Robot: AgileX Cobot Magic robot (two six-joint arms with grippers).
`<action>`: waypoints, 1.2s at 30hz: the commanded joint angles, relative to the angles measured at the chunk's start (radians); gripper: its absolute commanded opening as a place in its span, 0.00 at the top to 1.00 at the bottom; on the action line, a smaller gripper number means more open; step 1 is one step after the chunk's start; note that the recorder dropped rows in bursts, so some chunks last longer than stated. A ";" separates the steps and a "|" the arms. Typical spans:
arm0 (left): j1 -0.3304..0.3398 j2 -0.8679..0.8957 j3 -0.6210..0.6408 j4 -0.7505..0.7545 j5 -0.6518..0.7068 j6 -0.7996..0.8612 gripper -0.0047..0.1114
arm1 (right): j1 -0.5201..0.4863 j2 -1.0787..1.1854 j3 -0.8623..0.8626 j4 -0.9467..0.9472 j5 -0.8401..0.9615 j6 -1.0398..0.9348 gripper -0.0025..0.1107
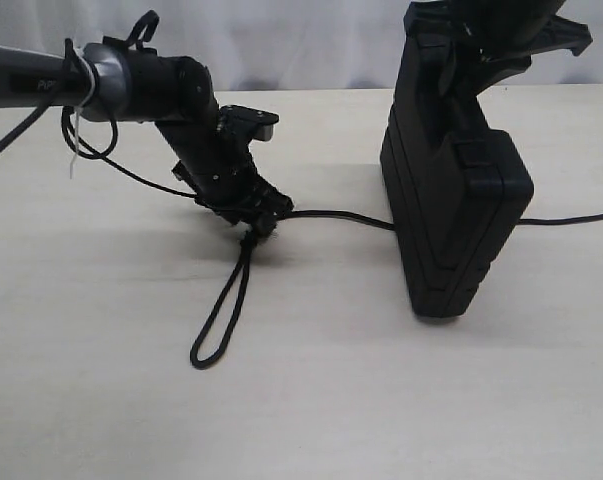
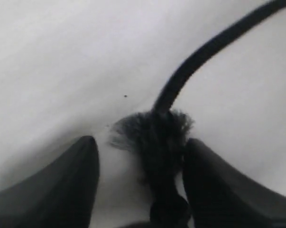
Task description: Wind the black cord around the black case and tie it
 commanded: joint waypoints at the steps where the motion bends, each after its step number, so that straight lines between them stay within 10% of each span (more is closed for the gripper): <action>1: -0.002 0.033 0.002 -0.035 0.022 -0.201 0.82 | 0.000 -0.004 -0.005 -0.006 -0.005 0.001 0.94; 6: 0.000 0.045 0.002 -0.578 -0.027 -0.070 0.94 | 0.000 -0.004 -0.005 -0.006 -0.005 0.001 0.94; 15: 0.003 0.045 -0.010 -0.728 0.010 0.073 0.40 | 0.000 -0.004 -0.005 -0.006 -0.005 0.001 0.94; 30: -0.108 -0.021 -0.173 -0.010 0.154 1.268 0.41 | 0.000 -0.004 -0.005 -0.006 -0.005 0.001 0.94; 36: -0.185 0.032 -0.173 0.183 0.139 1.500 0.41 | 0.000 -0.004 -0.005 -0.006 -0.005 0.001 0.94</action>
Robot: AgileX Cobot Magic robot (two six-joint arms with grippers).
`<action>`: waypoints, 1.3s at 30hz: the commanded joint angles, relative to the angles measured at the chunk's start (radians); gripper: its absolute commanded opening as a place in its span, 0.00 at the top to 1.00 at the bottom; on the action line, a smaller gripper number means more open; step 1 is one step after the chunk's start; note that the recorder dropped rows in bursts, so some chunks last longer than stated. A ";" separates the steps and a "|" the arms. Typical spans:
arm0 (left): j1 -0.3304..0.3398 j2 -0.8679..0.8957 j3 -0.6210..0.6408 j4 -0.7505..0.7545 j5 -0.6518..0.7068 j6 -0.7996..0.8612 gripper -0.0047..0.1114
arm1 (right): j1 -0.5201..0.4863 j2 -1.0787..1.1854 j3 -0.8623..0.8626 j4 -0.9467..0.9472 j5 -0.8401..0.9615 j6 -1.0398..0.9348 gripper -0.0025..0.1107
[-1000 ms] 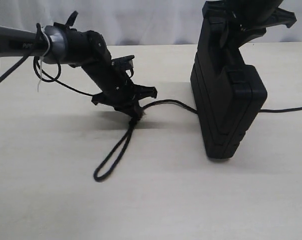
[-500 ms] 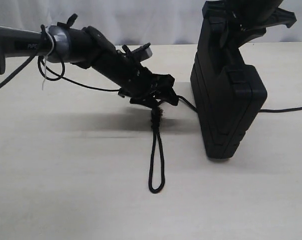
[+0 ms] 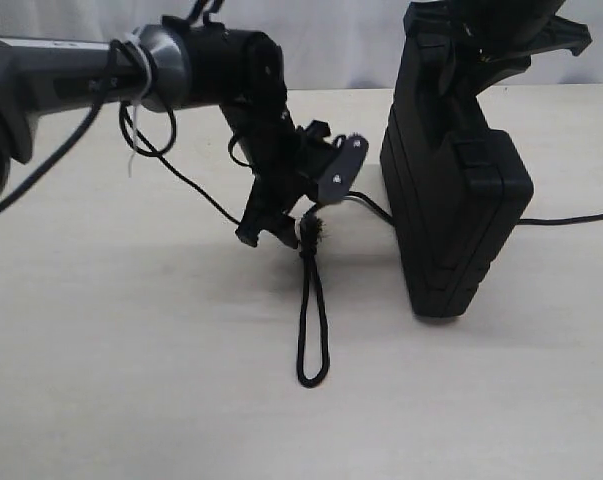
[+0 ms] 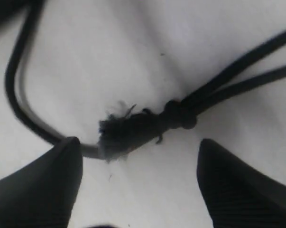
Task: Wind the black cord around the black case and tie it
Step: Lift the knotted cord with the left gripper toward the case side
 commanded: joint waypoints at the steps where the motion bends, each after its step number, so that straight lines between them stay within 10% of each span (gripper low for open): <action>1: -0.043 0.036 -0.006 0.116 -0.017 0.122 0.41 | 0.000 -0.004 -0.005 -0.006 -0.005 0.001 0.94; 8: -0.053 0.063 -0.006 0.118 -0.035 0.134 0.42 | 0.000 -0.004 -0.005 -0.006 -0.005 0.001 0.94; 23: -0.056 0.067 -0.006 0.001 0.118 -0.082 0.96 | 0.000 -0.004 -0.005 -0.006 -0.005 0.001 0.94; 31: -0.040 0.051 -0.010 -0.009 0.118 -0.363 0.96 | 0.000 -0.004 -0.005 -0.006 -0.005 0.001 0.94; 39: 0.150 -0.038 -0.010 -0.390 0.130 -0.359 0.96 | 0.000 -0.004 -0.005 -0.006 -0.005 0.001 0.94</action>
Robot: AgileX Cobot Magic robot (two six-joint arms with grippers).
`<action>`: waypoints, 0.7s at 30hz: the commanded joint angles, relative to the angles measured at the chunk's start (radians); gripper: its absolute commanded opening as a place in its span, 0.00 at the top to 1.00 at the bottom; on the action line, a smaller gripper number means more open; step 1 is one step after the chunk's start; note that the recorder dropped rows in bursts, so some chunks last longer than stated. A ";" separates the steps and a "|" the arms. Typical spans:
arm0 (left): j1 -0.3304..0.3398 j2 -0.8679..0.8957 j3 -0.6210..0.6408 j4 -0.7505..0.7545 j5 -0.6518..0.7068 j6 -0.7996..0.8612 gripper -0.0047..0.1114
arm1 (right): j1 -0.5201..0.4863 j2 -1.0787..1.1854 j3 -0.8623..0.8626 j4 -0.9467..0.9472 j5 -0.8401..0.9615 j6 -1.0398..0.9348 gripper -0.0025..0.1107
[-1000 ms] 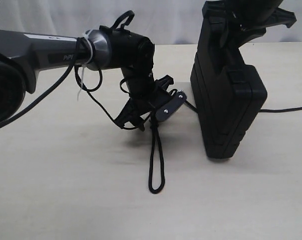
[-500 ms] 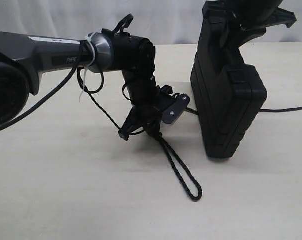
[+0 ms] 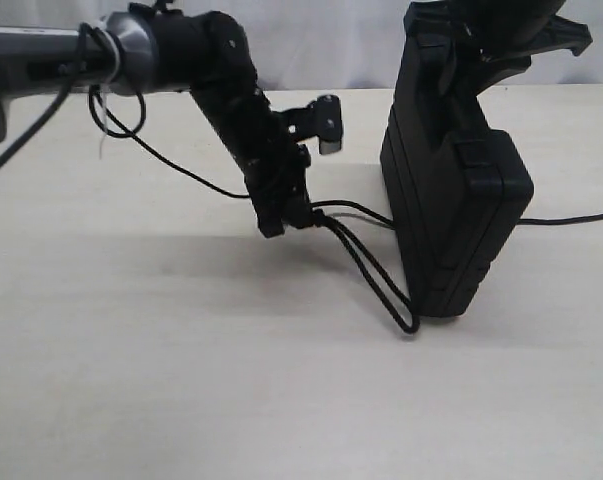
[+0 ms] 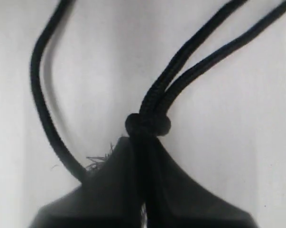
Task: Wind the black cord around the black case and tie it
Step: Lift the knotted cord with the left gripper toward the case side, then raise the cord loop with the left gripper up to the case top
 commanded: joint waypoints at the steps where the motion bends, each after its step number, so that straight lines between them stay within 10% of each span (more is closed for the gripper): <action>1: 0.094 -0.030 -0.010 -0.187 0.036 0.003 0.96 | 0.000 -0.004 -0.005 -0.006 -0.005 0.001 0.94; 9: 0.267 -0.030 -0.008 -0.660 0.110 0.020 0.96 | 0.000 -0.004 -0.005 -0.006 -0.005 0.001 0.94; 21: 0.279 -0.030 -0.008 -0.904 0.136 0.022 0.96 | 0.000 -0.004 -0.005 -0.006 -0.005 0.001 0.94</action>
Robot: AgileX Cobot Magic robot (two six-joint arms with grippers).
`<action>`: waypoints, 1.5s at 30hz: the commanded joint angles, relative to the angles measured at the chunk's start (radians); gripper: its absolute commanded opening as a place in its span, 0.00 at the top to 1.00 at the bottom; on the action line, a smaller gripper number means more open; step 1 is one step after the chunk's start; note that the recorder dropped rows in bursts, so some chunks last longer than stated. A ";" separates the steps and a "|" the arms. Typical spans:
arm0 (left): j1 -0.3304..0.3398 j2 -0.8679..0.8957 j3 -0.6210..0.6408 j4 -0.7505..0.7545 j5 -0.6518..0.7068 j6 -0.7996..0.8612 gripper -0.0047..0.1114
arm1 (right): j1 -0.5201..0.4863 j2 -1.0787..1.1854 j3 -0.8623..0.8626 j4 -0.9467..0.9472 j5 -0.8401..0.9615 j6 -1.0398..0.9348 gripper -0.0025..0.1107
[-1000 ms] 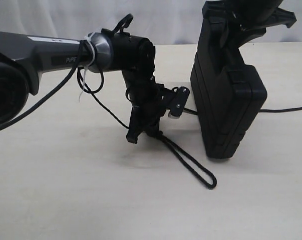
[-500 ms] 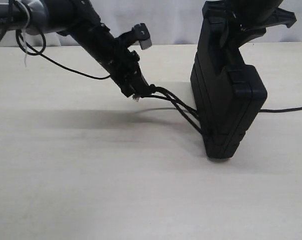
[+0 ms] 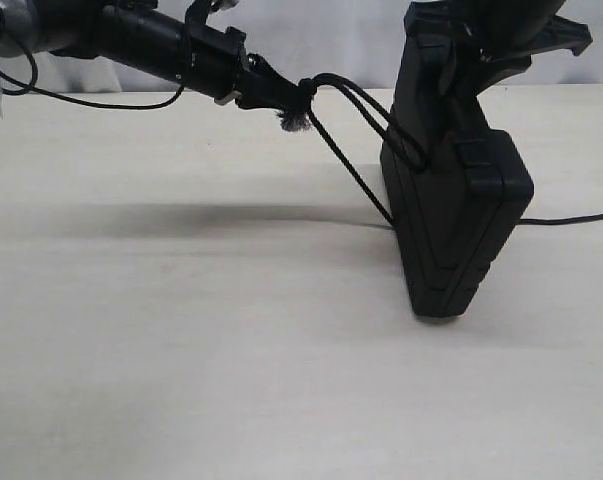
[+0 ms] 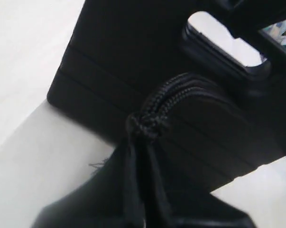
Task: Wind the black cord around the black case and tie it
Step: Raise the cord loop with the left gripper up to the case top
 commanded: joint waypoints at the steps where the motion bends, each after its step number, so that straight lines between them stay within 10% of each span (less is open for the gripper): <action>1: 0.007 -0.010 -0.008 -0.135 0.043 0.003 0.96 | 0.000 -0.004 -0.005 -0.006 -0.005 0.001 0.94; 18: 0.010 0.041 -0.008 -0.103 0.020 -0.152 0.96 | 0.000 -0.004 -0.005 -0.006 -0.005 0.001 0.94; 24: 0.021 0.041 -0.008 -0.228 0.063 -0.043 0.96 | 0.000 -0.004 -0.005 -0.006 -0.005 0.001 0.94; 32: -0.006 0.041 -0.008 0.119 0.088 0.073 0.96 | 0.000 -0.004 -0.005 -0.006 -0.005 0.001 0.94; 45: -0.047 0.039 -0.008 -0.002 0.088 0.107 0.96 | 0.000 -0.004 -0.005 -0.006 -0.005 0.001 0.94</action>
